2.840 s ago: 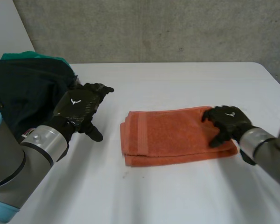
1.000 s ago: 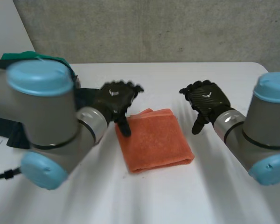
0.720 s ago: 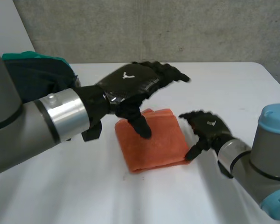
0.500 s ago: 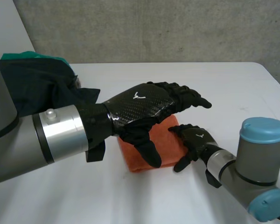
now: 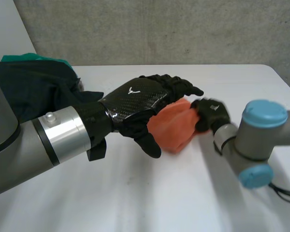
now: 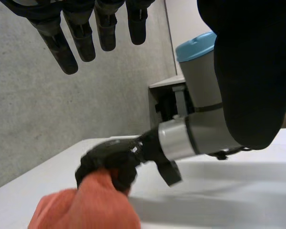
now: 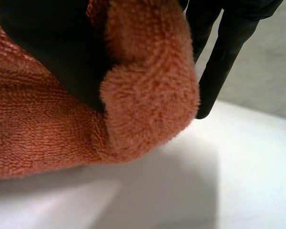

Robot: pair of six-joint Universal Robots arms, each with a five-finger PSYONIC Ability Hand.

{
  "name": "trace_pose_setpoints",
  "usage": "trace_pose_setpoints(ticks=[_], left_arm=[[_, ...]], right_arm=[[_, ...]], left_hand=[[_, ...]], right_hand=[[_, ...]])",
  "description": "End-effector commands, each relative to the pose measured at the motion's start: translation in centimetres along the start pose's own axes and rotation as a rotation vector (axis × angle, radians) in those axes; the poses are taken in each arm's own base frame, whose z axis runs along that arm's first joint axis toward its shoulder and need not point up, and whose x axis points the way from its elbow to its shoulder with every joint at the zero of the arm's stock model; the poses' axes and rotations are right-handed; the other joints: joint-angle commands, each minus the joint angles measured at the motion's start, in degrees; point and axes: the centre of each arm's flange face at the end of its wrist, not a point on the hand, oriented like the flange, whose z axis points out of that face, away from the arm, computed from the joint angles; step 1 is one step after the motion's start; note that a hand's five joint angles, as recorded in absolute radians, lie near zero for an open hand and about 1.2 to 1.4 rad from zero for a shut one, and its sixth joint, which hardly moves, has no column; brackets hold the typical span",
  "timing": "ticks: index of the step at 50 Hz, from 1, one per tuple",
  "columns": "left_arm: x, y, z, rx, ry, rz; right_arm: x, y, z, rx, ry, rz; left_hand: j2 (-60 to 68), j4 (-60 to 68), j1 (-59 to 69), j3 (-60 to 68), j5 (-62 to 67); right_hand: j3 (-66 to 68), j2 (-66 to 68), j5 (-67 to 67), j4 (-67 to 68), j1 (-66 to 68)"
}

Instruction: Fold the laundry.

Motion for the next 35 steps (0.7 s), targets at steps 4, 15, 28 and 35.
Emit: trace_pose_setpoints(ticks=[4, 15, 28, 35], left_arm=[[0.0, -1.0, 0.1, 0.054, -0.006, -0.015], [0.7, -1.1, 0.4, 0.068, -0.004, -0.02], [0.7, -0.8, 0.6, 0.06, -0.001, -0.03], [0.8, -0.9, 0.4, 0.062, -0.002, -0.028]], right_arm=[[12.2, -4.0, 7.8, 0.142, 0.33, 0.046], [23.1, -3.6, 11.5, 0.246, 0.529, 0.02], [29.4, -2.3, 9.6, 0.189, 0.608, 0.035], [31.2, -4.3, 8.0, 0.174, 0.741, -0.085]], left_hand=[[-1.93, -1.6, -0.78, -2.16, -2.89], [-1.93, -1.6, -0.78, -2.16, -2.89], [-1.93, -1.6, -0.78, -2.16, -2.89], [-1.93, -1.6, -0.78, -2.16, -2.89]], right_hand=[[16.64, 16.72, 15.63, 11.55, 30.37], [16.64, 16.72, 15.63, 11.55, 30.37], [-53.36, -53.28, -54.37, -58.45, -39.63], [-53.36, -53.28, -54.37, -58.45, -39.63]])
